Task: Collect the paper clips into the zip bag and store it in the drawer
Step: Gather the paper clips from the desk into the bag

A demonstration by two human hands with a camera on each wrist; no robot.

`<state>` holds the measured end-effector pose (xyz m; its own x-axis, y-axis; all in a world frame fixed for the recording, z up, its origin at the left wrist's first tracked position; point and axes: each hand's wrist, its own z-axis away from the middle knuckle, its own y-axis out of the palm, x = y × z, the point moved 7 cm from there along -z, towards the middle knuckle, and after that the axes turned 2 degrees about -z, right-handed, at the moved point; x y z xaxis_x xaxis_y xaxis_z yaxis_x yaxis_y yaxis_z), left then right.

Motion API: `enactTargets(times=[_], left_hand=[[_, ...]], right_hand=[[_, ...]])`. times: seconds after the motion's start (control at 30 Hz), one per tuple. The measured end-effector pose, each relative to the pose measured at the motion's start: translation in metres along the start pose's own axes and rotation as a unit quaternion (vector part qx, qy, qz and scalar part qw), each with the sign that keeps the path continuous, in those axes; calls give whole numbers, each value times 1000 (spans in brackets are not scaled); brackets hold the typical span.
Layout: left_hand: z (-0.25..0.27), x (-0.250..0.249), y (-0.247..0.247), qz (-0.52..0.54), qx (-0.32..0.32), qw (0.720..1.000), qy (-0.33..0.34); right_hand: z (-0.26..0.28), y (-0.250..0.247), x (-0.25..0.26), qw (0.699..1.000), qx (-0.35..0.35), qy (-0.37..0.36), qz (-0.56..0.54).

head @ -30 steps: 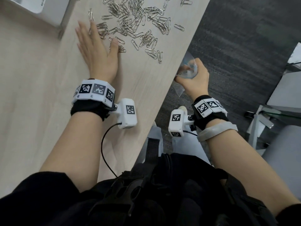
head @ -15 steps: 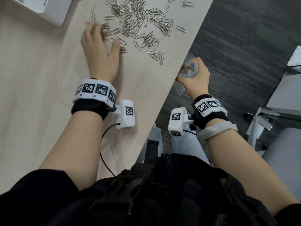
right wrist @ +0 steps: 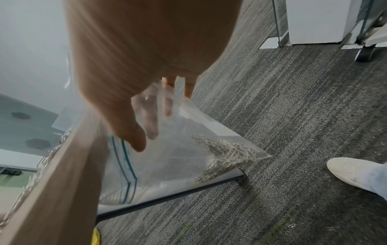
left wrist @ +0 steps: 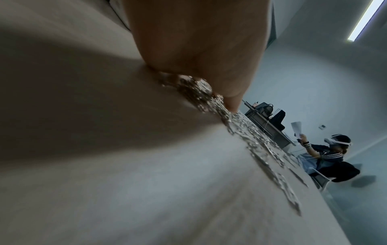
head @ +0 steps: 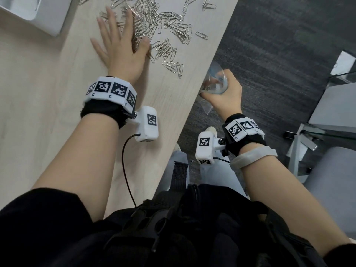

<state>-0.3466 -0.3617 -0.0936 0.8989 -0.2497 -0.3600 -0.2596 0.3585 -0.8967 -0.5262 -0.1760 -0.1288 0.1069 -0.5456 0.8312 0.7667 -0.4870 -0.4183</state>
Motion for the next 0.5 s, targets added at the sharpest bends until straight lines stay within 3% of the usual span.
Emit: enactTargets(times=[0.2, 0.5], left_hand=[[23, -30, 23, -28, 32, 996, 83], [62, -57, 26, 47, 30, 993, 108]], right_hand=[[4, -5, -4, 1000, 2, 10, 17], [18, -13, -13, 1000, 0, 3, 18]])
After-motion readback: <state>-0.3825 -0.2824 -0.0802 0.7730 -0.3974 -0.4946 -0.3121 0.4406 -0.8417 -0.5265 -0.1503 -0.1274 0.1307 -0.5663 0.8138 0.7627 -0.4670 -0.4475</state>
